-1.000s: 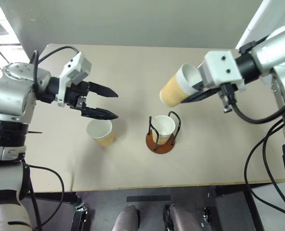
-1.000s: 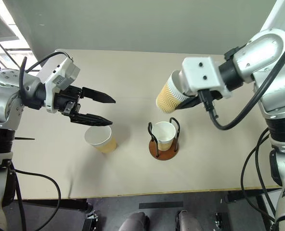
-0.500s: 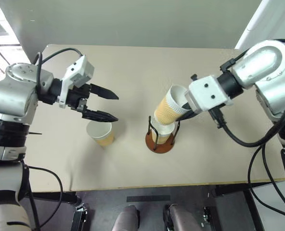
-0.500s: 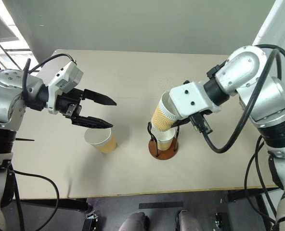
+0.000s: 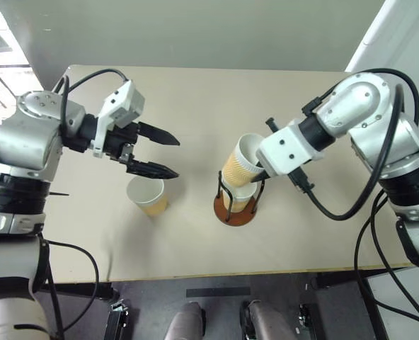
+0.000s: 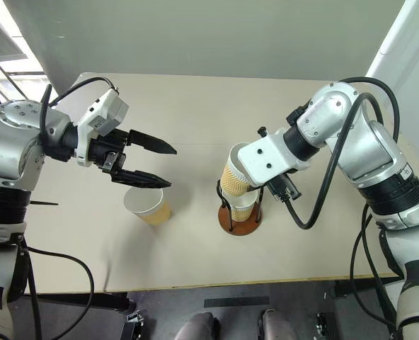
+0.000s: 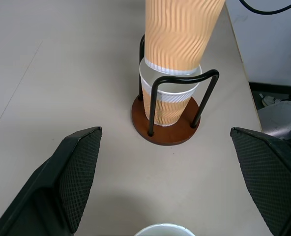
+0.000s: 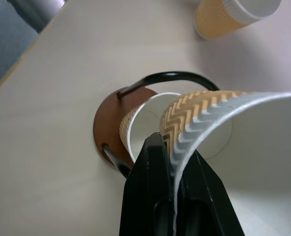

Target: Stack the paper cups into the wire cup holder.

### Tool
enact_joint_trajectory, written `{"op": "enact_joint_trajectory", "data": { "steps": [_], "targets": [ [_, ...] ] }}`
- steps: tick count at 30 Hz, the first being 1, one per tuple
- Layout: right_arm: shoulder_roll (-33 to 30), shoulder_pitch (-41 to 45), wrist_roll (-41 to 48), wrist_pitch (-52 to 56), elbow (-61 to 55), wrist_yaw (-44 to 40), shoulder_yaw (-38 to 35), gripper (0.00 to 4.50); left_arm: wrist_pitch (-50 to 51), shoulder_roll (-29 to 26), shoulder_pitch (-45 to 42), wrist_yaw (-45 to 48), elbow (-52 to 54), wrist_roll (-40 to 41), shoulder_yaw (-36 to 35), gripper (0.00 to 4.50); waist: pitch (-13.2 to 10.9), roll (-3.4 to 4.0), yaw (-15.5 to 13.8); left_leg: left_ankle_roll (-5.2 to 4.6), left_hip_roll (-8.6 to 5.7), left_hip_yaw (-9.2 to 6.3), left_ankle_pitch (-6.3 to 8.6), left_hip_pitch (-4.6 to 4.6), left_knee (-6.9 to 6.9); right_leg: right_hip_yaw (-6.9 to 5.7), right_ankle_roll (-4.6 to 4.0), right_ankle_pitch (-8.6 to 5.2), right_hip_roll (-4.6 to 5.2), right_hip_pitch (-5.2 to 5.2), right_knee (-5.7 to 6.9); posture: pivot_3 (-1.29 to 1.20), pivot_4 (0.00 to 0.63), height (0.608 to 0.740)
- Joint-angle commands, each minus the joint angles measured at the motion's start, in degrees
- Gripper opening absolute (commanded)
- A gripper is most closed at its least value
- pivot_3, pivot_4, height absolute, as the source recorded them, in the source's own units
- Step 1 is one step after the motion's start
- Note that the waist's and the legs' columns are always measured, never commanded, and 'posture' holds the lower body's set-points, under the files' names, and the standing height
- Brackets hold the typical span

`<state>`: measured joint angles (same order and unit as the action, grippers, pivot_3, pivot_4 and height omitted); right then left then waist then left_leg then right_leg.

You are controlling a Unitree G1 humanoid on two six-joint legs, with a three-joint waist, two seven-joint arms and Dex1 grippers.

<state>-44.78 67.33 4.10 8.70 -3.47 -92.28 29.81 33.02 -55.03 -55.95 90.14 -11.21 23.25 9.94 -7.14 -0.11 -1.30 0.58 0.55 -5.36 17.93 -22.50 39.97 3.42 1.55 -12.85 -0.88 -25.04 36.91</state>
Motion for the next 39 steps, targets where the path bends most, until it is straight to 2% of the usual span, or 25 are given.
{"op": "enact_joint_trajectory", "data": {
  "steps": [1, 10, 13, 19, 22, 26, 30, 34, 39],
  "targets": [
    [-1.5, 1.1, 0.1, -2.1, -1.0, -0.2, 0.4, 0.02, 0.1, 0.0, -1.5, 1.6, 1.7, 0.2, -0.9, 4.50, 0.0, 0.00, 0.0, 0.00, 0.00, 0.00, 0.00, 0.00, 0.00, 0.00, 0.00, 0.00, 0.00, 0.00, 0.00, 0.00, 0.150, 0.740],
    [-3.2, 1.2, 1.2, -3.1, -2.5, -0.2, 1.9, 0.02, 0.0, 0.5, -1.6, 1.4, 1.5, 0.0, -1.0, 4.50, 0.0, 0.00, 0.1, 0.00, 0.00, 0.00, 0.00, -0.01, 0.01, 0.00, 0.00, 0.00, 0.00, 0.00, 0.01, 0.00, 0.150, 0.740],
    [-2.5, 1.0, 2.7, -0.8, -3.7, -0.2, 1.5, 0.63, 0.0, 0.6, -1.7, 1.4, 1.4, -0.1, -1.1, 4.50, 0.0, 0.00, 0.1, 0.00, 0.00, 0.00, 0.00, -0.01, 0.01, 0.00, 0.00, 0.00, 0.00, 0.00, 0.02, 0.00, 0.150, 0.740],
    [2.4, 0.9, 5.0, 9.2, -5.1, 1.7, -2.1, 2.70, 0.5, 0.3, -1.6, 1.3, 1.4, -0.2, -1.2, 4.50, 0.0, 0.00, 0.3, 0.00, 0.00, 0.00, 0.00, -0.01, 0.01, 0.00, -0.01, 0.00, -0.01, -0.01, 0.01, 0.00, 0.150, 0.740],
    [4.5, 1.9, 7.0, 15.9, -4.6, 4.7, -5.0, 2.70, 0.0, 0.0, -1.6, 0.7, 1.5, -0.9, -1.4, 4.50, 0.0, 0.00, 0.3, 0.00, 0.00, 0.00, 0.00, -0.01, 0.02, 0.00, -0.01, 0.00, 0.00, -0.01, -0.01, 0.00, 0.150, 0.740],
    [4.1, 3.2, 11.5, 25.2, -2.5, 7.4, -11.5, 2.70, -2.5, -3.0, -1.8, 0.7, 3.5, -2.5, -2.5, 4.50, 0.0, 0.00, 0.3, 0.00, 0.00, 0.00, 0.00, -0.04, 0.02, 0.00, -0.01, 0.00, 0.00, -0.04, -0.02, 0.00, 0.150, 0.740],
    [2.3, 2.7, 16.6, 32.8, -3.3, 8.0, -16.4, 2.70, -12.6, -10.1, 1.7, 2.3, 6.9, -8.9, -0.9, 4.50, 0.0, 0.00, 0.4, 0.00, 0.00, 0.00, 0.00, -0.09, -0.05, 0.00, -0.08, -0.04, -0.03, -0.10, -0.08, 0.00, 0.150, 0.740],
    [0.9, 2.2, 19.0, 35.8, -3.7, 8.3, -18.1, 2.70, -17.0, -13.3, 5.8, 1.4, 9.0, -11.7, -0.9, 4.50, 0.0, 0.02, 0.5, 0.07, 0.00, -0.01, -0.04, -0.08, -0.26, 0.01, -0.19, -0.11, -0.03, -0.23, -0.02, 0.00, 0.150, 0.740],
    [-1.4, 1.8, 20.0, 36.8, -3.6, 8.1, -18.4, 2.70, -18.2, -14.6, 11.0, -0.2, 12.2, -12.4, -2.7, 4.50, 0.0, 0.02, 0.5, 0.20, 0.00, -0.02, -0.12, -0.08, -0.33, 0.01, -0.19, -0.11, -0.02, -0.29, 0.06, 0.00, 0.150, 0.740]
  ]
}}
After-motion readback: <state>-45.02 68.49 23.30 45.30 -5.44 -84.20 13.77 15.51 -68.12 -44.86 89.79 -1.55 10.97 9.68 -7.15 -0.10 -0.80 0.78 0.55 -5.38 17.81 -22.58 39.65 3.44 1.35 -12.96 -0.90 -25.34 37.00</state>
